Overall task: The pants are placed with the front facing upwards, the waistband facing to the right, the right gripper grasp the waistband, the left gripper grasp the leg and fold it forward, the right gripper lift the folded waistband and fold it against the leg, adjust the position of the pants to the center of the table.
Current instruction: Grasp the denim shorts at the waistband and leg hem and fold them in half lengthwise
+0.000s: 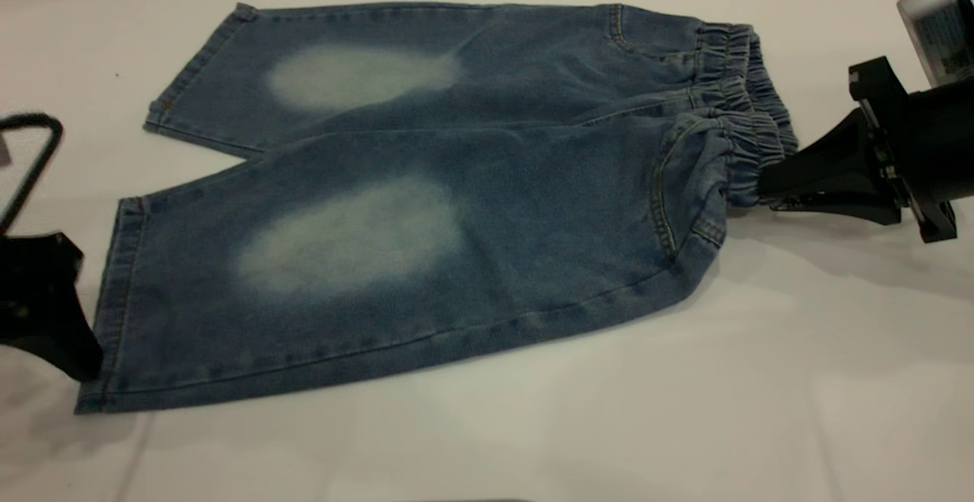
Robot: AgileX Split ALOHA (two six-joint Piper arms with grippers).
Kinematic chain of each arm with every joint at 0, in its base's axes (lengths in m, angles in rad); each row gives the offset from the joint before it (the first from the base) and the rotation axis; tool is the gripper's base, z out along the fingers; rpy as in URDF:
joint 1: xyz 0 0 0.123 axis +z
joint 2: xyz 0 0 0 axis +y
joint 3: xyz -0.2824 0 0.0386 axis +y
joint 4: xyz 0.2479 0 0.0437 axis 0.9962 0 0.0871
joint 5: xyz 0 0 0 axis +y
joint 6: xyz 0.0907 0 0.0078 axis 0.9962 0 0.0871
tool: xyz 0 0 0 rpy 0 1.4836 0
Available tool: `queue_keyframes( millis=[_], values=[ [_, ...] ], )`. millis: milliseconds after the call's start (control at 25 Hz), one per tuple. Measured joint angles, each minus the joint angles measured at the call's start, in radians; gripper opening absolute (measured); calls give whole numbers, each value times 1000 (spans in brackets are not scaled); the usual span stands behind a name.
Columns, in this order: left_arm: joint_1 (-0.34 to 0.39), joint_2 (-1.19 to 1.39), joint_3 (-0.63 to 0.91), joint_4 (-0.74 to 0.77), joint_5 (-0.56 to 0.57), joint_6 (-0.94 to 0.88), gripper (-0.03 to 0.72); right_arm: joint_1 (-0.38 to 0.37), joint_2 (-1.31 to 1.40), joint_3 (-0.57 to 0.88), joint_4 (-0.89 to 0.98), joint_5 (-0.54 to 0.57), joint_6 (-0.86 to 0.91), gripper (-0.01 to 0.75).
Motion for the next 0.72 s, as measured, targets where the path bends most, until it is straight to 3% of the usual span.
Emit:
queue_keyframes(
  millis=[400, 720],
  values=[
    [-115, 91, -9, -4, -120, 7, 557, 0, 0, 0, 0, 1, 0, 30],
    [-118, 150, -11, -8, -172, 6, 506, 0, 0, 0, 0, 2, -1, 31]
  ],
)
